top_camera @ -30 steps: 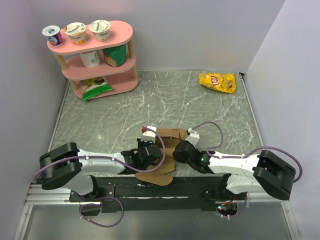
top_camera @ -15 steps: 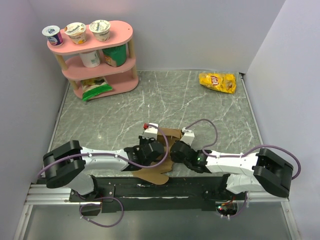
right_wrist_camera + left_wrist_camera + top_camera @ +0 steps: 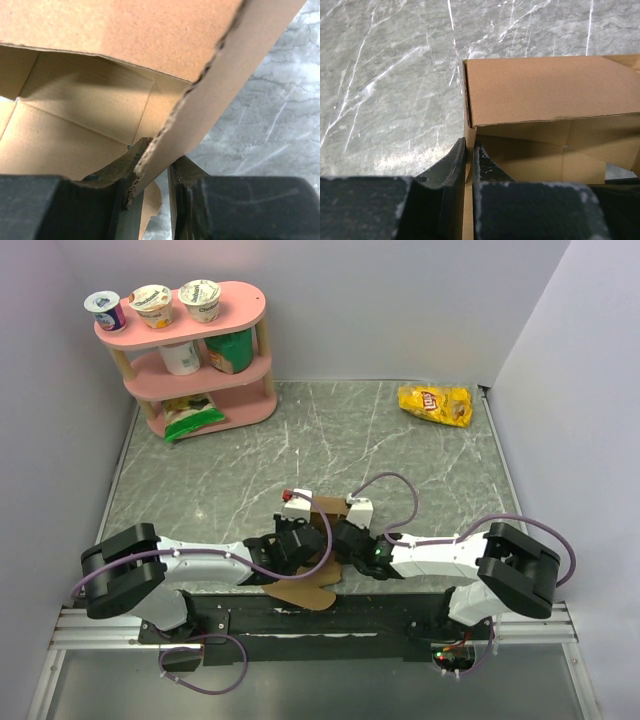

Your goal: Fold the paper box

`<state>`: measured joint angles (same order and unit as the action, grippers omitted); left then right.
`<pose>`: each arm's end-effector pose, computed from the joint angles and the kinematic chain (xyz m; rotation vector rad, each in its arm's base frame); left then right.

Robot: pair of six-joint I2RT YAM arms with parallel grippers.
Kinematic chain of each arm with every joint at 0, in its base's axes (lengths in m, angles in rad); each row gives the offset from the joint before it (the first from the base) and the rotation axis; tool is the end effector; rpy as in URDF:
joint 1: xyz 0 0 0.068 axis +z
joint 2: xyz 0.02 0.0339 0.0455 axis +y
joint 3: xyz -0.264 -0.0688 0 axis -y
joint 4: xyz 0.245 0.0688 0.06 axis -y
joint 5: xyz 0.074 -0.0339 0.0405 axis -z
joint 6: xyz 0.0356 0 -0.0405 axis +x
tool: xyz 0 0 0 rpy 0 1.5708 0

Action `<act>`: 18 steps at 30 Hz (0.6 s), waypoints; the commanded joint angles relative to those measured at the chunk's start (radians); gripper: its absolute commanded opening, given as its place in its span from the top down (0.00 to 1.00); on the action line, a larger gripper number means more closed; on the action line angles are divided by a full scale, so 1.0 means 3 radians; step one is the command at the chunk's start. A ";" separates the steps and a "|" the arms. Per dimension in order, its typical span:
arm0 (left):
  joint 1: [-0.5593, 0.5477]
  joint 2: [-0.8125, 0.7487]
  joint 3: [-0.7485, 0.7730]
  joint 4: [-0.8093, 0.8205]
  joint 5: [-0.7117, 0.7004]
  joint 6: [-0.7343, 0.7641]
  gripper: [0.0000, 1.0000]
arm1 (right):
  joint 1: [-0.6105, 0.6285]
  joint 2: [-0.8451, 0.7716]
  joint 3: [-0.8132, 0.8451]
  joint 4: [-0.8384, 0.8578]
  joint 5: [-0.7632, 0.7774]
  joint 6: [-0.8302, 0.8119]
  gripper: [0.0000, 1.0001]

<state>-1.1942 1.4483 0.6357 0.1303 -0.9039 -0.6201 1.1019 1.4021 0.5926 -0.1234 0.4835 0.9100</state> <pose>0.1269 -0.2448 0.1783 0.1183 1.9708 -0.1460 0.1282 0.2164 0.1530 -0.0351 2.3900 0.3501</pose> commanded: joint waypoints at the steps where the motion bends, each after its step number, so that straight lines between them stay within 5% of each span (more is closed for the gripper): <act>1: -0.0100 -0.0016 -0.0012 0.0246 0.0436 -0.0300 0.99 | 0.0044 0.0056 0.0269 0.0386 -0.0073 0.0035 0.71; 3: -0.0090 -0.0006 -0.0028 0.0205 0.0385 -0.0341 0.99 | 0.0049 0.0005 0.0269 0.0340 -0.0047 0.0045 0.70; 6: 0.0028 -0.0113 -0.0145 0.0205 0.0425 -0.0265 0.99 | 0.0044 -0.0219 0.0167 0.0177 0.0039 0.0060 0.54; 7: 0.0124 -0.0154 -0.0186 0.0271 0.0466 -0.0209 0.99 | 0.0049 -0.0397 0.0041 0.0156 0.0070 0.0065 0.38; 11: 0.0314 -0.0434 -0.0345 0.0445 0.0803 0.0189 0.99 | 0.0044 -0.0945 -0.0338 0.0222 0.0076 -0.0235 0.13; 18: 0.0483 -0.0527 -0.0309 0.0272 0.1034 0.0364 0.99 | -0.0001 -0.1845 -0.0743 0.0478 -0.0241 -0.0651 0.21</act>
<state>-1.0634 1.3087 0.5312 0.2214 -0.6712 -0.5621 1.1072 0.9573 0.4019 -0.0528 0.4374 0.7937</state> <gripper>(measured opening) 0.112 0.836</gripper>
